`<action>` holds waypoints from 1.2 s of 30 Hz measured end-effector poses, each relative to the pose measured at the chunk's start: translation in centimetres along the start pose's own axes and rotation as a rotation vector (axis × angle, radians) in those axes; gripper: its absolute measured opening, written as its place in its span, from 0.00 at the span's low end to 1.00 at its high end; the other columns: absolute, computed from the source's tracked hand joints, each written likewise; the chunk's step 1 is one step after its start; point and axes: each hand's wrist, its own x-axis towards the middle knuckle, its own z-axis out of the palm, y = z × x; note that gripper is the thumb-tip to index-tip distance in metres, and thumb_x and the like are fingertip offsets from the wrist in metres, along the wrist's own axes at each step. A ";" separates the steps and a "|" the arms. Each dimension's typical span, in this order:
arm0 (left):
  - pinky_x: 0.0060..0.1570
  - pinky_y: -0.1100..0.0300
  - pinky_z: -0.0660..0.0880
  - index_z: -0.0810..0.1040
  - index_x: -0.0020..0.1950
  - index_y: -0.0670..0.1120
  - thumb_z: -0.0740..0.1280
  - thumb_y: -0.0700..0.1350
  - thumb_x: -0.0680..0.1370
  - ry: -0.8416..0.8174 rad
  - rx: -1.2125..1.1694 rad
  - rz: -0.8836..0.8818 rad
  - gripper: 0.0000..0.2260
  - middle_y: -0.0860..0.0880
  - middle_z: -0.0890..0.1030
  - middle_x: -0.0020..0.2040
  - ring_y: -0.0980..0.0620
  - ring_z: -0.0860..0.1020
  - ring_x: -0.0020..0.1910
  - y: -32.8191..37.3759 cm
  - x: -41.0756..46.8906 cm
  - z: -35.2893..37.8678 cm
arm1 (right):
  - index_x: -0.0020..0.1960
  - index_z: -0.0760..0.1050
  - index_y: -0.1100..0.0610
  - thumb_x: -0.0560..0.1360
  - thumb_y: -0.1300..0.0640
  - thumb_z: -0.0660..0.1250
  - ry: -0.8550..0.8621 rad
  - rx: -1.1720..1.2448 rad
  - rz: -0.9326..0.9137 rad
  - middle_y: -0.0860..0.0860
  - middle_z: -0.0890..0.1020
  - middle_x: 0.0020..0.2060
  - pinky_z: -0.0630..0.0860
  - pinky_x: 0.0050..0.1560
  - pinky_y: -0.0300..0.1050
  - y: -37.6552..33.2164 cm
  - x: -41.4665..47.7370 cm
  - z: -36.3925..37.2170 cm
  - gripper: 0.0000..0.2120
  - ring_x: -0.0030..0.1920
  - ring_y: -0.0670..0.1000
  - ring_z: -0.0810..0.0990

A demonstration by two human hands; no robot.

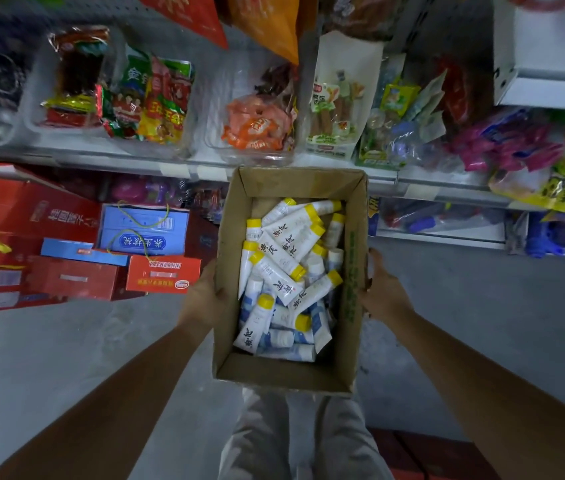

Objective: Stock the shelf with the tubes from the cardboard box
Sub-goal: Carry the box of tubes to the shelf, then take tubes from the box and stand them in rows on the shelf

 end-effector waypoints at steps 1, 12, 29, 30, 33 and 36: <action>0.50 0.58 0.73 0.66 0.75 0.46 0.67 0.34 0.74 -0.004 0.001 0.007 0.30 0.42 0.81 0.60 0.40 0.80 0.56 0.1 -0.2 -0.2 | 0.75 0.45 0.39 0.74 0.54 0.67 0.009 -0.009 -0.001 0.59 0.80 0.49 0.82 0.41 0.59 0.0 -0.3 -0.1 0.40 0.43 0.60 0.82; 0.63 0.47 0.73 0.69 0.72 0.43 0.69 0.37 0.69 0.092 0.199 0.241 0.31 0.41 0.74 0.67 0.40 0.74 0.63 0.6 -0.5 -1.7 | 0.62 0.75 0.51 0.74 0.56 0.67 0.236 -0.454 -0.417 0.53 0.77 0.47 0.79 0.42 0.51 -0.8 -2.1 -3.2 0.16 0.48 0.58 0.79; 0.61 0.51 0.76 0.73 0.69 0.50 0.65 0.44 0.80 -0.607 0.662 0.339 0.17 0.46 0.78 0.64 0.46 0.77 0.62 1.6 -4.1 8.7 | 0.67 0.73 0.47 0.73 0.63 0.69 -0.434 -0.850 -0.802 0.48 0.76 0.62 0.71 0.59 0.49 0.2 -1.9 3.9 0.25 0.61 0.53 0.73; 0.61 0.51 0.75 0.72 0.69 0.50 0.65 0.44 0.80 -0.606 0.661 0.335 0.17 0.46 0.78 0.64 0.46 0.77 0.62 1.3 -4.0 9.4 | 0.68 0.73 0.48 0.73 0.63 0.68 -0.439 -0.864 -0.801 0.49 0.75 0.62 0.70 0.59 0.49 0.4 -1.7 4.0 0.25 0.61 0.53 0.73; 0.62 0.51 0.75 0.71 0.71 0.51 0.66 0.43 0.79 -0.582 0.595 0.282 0.20 0.48 0.77 0.65 0.47 0.76 0.64 0.6 -4.1 11.0 | 0.64 0.77 0.49 0.71 0.63 0.71 -0.457 -0.870 -0.806 0.49 0.77 0.59 0.72 0.56 0.48 0.6 -1.6 4.7 0.23 0.59 0.54 0.75; 0.64 0.52 0.73 0.72 0.70 0.51 0.66 0.45 0.78 -0.566 0.520 0.241 0.19 0.49 0.77 0.65 0.47 0.74 0.65 0.6 -4.1 12.2 | 0.50 0.83 0.46 0.55 0.61 0.81 -0.400 -0.897 -0.863 0.46 0.81 0.46 0.77 0.43 0.45 1.2 -1.1 5.6 0.25 0.46 0.51 0.80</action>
